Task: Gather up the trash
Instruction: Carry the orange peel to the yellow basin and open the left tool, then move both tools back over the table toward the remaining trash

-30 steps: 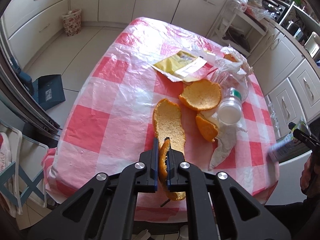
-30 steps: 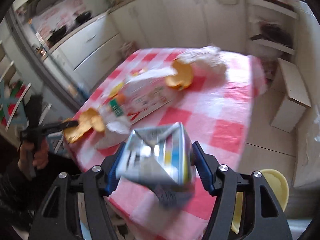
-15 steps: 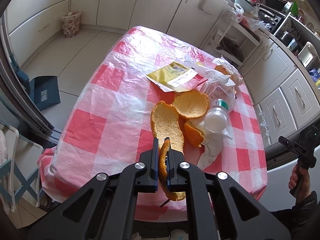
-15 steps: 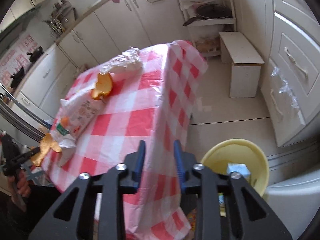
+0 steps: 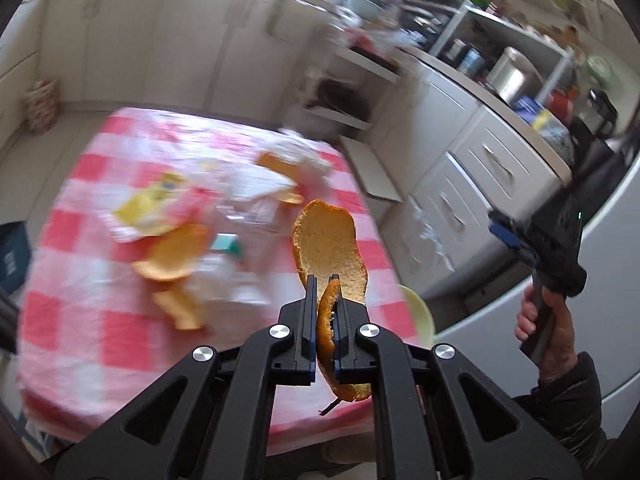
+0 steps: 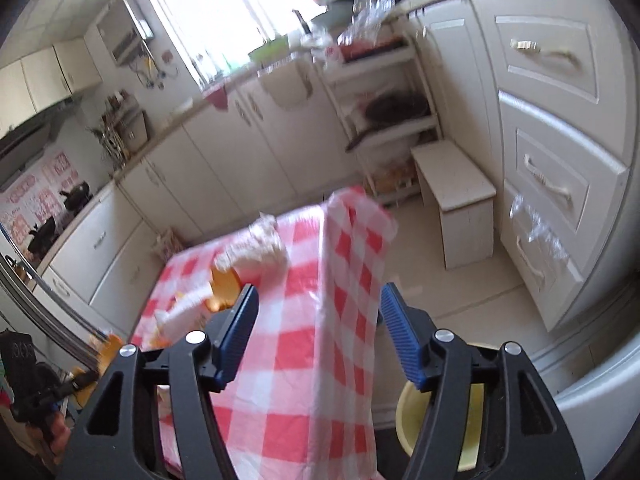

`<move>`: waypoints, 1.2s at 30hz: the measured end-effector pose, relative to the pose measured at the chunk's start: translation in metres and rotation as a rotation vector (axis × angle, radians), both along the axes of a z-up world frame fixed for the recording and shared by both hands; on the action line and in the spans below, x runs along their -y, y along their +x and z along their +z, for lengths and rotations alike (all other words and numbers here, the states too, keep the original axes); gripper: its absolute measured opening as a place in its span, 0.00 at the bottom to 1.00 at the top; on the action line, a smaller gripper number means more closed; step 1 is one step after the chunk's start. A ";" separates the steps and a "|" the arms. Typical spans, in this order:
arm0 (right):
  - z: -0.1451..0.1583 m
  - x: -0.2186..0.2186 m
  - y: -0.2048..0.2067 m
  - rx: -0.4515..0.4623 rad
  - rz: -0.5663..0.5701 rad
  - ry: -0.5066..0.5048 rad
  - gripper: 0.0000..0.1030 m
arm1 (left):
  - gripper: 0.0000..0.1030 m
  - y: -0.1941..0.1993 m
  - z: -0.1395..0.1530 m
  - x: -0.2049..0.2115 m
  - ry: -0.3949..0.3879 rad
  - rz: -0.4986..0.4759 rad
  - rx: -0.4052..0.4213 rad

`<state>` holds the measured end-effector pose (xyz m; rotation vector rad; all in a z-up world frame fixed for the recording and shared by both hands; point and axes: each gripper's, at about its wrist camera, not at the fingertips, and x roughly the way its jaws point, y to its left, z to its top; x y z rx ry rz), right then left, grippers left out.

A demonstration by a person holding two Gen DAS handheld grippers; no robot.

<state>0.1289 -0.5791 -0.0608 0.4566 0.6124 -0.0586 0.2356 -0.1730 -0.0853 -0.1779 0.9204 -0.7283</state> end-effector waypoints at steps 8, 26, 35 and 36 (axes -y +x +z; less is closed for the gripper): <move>0.014 0.022 -0.017 0.099 -0.085 0.019 0.66 | 0.05 -0.001 -0.095 0.225 0.154 -0.219 -0.199; 0.024 0.011 -0.008 0.147 -0.116 0.007 0.76 | 0.77 -0.028 -0.048 0.207 0.314 -0.093 0.038; 0.033 -0.092 0.011 0.173 0.028 -0.087 0.82 | 0.87 -0.040 0.012 -0.017 0.445 0.284 0.282; 0.031 -0.103 0.011 0.172 0.042 -0.088 0.82 | 0.88 -0.040 0.013 -0.037 0.456 0.331 0.289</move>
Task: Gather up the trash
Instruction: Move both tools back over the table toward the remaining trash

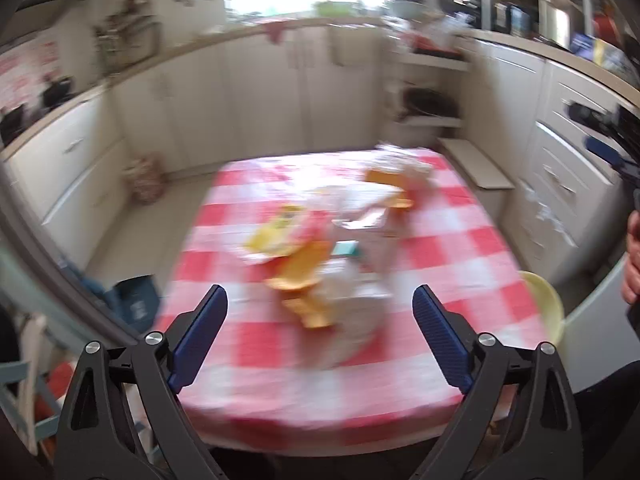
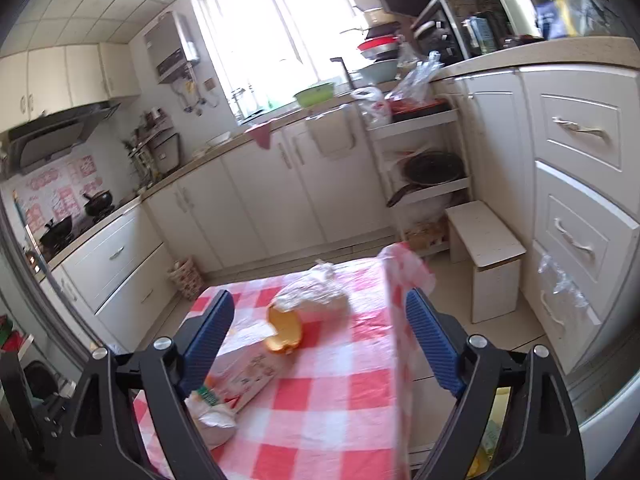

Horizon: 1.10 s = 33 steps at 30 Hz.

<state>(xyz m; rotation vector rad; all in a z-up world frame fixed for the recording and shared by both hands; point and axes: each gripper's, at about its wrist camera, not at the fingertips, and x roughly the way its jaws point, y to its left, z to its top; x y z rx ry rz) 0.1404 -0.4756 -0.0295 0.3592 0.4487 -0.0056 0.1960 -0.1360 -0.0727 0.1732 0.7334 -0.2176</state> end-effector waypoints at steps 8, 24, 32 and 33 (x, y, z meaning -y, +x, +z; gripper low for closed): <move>-0.023 -0.098 -0.002 -0.040 0.125 -0.054 0.85 | 0.89 -0.003 0.001 -0.124 -0.227 0.233 0.035; -0.068 -0.125 0.008 -0.189 0.104 -0.097 0.85 | 0.91 -0.029 0.002 -0.134 -0.233 0.214 0.098; -0.074 -0.121 0.014 -0.212 0.130 -0.034 0.85 | 0.92 -0.022 -0.001 -0.118 -0.184 0.202 0.088; -0.074 -0.121 0.014 -0.213 0.136 -0.034 0.85 | 0.92 -0.022 -0.001 -0.115 -0.173 0.199 0.091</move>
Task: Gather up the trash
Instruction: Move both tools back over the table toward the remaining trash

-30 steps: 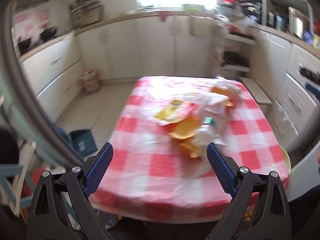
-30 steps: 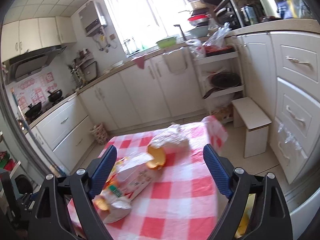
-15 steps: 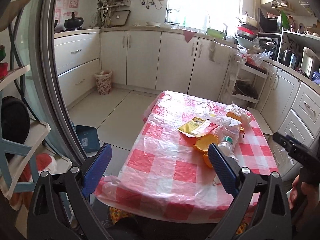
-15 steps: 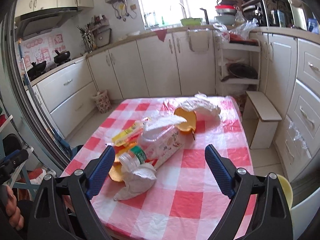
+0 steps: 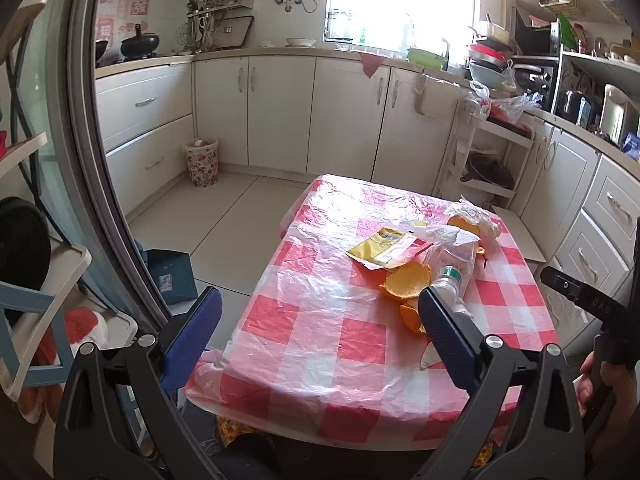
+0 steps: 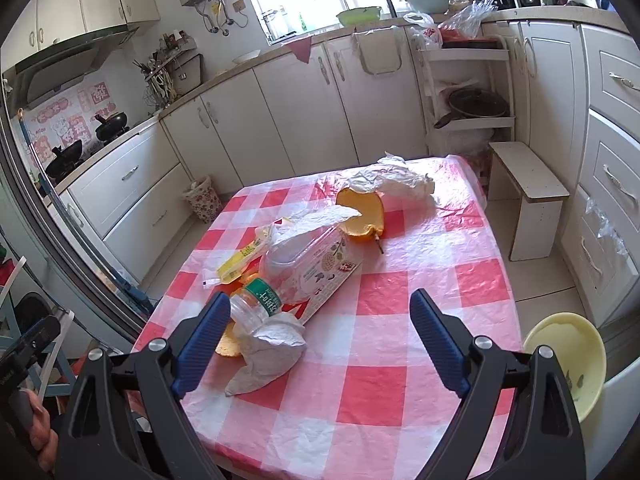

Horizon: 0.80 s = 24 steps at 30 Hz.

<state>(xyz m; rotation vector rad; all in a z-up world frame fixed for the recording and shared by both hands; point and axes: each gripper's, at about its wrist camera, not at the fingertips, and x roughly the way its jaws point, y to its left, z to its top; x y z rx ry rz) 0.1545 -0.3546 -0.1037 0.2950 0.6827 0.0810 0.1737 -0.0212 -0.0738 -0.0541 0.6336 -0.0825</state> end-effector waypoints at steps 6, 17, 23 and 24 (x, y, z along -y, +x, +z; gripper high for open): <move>-0.001 0.002 -0.001 -0.012 0.010 0.007 0.85 | 0.92 -0.003 -0.001 0.017 0.067 -0.017 0.018; -0.010 -0.003 0.005 -0.054 0.012 0.015 0.85 | 0.92 -0.007 0.003 0.012 0.047 -0.008 0.018; -0.017 -0.029 0.013 -0.075 0.055 -0.036 0.85 | 0.92 -0.006 0.005 -0.012 -0.024 0.021 0.008; -0.019 -0.034 0.015 -0.080 0.064 -0.041 0.85 | 0.92 -0.006 0.005 -0.017 -0.045 0.025 0.006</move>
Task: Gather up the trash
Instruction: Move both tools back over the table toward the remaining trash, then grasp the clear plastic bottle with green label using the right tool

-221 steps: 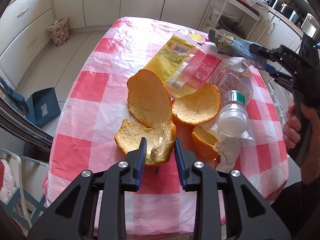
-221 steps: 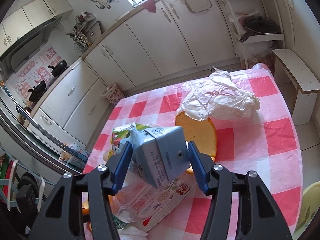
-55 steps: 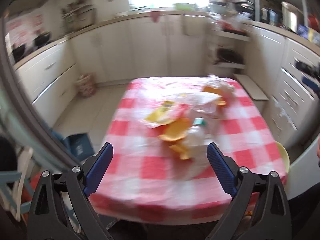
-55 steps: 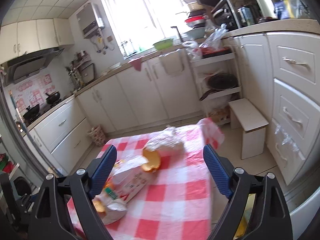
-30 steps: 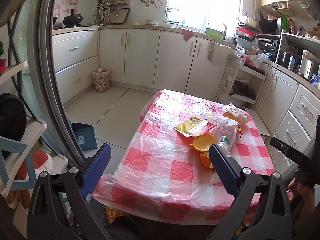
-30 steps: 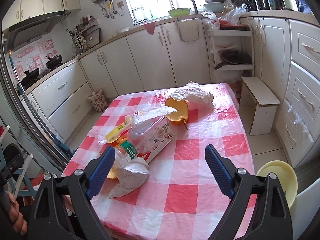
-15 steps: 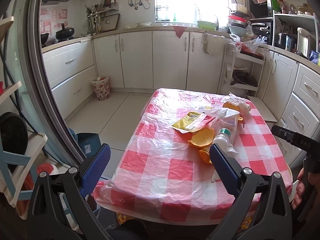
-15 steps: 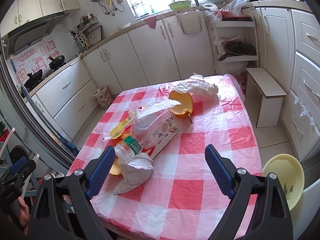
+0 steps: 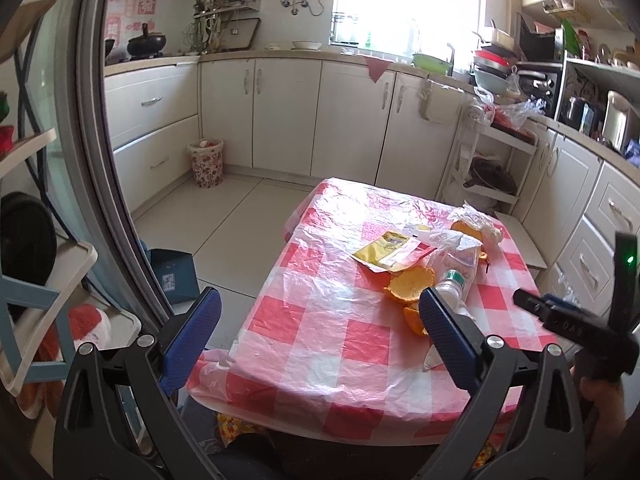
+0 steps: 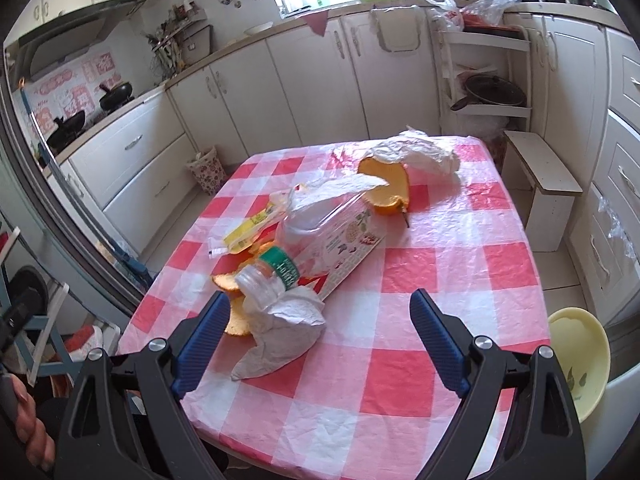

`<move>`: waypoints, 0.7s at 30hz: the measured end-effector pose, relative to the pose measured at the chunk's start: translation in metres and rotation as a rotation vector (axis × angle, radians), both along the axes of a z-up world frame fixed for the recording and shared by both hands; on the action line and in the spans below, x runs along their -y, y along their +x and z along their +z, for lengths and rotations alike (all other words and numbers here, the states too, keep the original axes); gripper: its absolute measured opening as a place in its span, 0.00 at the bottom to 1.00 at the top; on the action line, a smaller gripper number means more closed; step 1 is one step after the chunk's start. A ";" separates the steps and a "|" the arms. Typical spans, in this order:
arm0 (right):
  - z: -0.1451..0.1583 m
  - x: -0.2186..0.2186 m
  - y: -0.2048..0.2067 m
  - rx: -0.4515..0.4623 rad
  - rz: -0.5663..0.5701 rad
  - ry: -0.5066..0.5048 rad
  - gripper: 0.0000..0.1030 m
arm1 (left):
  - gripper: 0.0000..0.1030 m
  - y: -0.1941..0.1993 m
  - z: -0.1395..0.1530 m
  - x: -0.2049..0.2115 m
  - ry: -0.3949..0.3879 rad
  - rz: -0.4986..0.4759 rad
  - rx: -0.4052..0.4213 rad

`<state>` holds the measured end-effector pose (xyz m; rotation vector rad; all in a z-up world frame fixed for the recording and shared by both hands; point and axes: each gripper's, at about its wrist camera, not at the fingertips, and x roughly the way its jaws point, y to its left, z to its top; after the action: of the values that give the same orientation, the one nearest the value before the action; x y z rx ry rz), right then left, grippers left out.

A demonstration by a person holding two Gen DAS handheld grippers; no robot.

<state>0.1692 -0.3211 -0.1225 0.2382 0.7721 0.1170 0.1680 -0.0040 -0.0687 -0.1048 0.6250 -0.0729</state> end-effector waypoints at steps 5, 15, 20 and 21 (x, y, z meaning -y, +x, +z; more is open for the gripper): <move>-0.011 -0.015 0.018 -0.027 0.018 0.023 0.85 | 0.92 0.006 -0.002 -0.016 -0.067 0.009 -0.020; -0.045 -0.043 0.078 -0.153 -0.014 0.077 0.85 | 0.92 0.011 -0.005 -0.018 -0.076 0.000 -0.028; -0.057 -0.029 0.085 -0.222 0.022 0.132 0.69 | 0.92 0.023 -0.011 -0.001 0.034 -0.023 -0.057; -0.056 -0.025 0.083 -0.231 0.038 0.128 0.65 | 0.92 0.029 -0.015 0.005 0.071 -0.036 -0.080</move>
<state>0.2525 -0.2964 -0.1787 0.3635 1.0004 0.1771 0.1968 -0.0086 -0.0836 -0.0278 0.7092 -0.0812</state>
